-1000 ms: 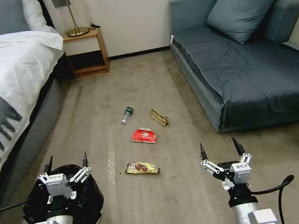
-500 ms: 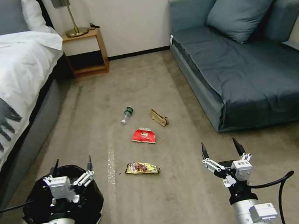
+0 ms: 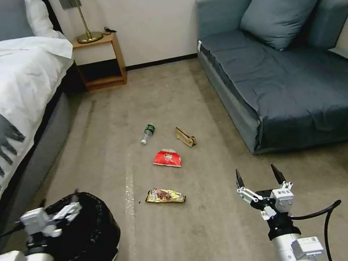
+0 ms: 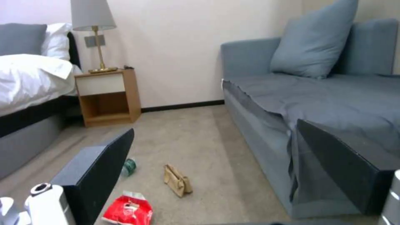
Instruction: Pick up the trash bin, then pick up the garbage on the floor and place it into the trash bin.
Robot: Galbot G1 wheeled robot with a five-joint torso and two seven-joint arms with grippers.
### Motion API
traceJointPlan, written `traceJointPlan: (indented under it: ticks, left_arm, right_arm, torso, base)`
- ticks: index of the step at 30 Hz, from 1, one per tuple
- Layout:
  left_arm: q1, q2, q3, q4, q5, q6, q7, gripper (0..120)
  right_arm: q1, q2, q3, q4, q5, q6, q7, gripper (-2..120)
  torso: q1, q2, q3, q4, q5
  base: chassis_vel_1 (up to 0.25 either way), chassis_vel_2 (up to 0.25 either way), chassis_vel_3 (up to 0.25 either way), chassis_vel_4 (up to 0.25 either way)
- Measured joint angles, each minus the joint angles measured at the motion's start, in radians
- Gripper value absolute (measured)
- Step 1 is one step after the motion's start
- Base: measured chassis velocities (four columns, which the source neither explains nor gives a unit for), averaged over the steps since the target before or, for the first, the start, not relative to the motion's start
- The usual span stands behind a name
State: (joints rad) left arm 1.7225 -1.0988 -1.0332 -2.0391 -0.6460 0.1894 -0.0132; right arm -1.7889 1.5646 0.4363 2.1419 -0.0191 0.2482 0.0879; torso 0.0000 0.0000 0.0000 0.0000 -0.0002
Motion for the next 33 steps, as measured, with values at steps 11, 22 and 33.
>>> traceJointPlan:
  ticks: [11, 22, 33]
  left_arm:
    - [-0.021, 0.136, -0.095, 0.127, -0.061, 0.215, 0.076, 100]
    - [-0.086, 0.203, -0.072, 0.277, -0.040, 0.398, 0.209, 100]
    - [-0.207, 0.214, 0.019, 0.397, -0.027, 0.502, 0.224, 100]
  right_arm:
    - [0.004, -0.005, 0.011, -0.011, 0.024, 0.000, 0.004, 100]
    - [0.004, -0.004, 0.026, -0.018, 0.039, 0.002, 0.004, 100]
    - [0.001, 0.002, 0.043, -0.018, 0.041, 0.002, 0.008, 100]
  torso:
    - [0.000, 0.000, 0.000, 0.0000, 0.0001]
    - [0.000, 0.000, 0.000, -0.0001, 0.0001]
    - [0.000, 0.000, 0.000, 0.0000, 0.0000]
  base:
    - [0.000, 0.000, 0.000, 0.000]
    - [0.000, 0.000, 0.000, 0.000]
    - [0.000, 0.000, 0.000, 0.000]
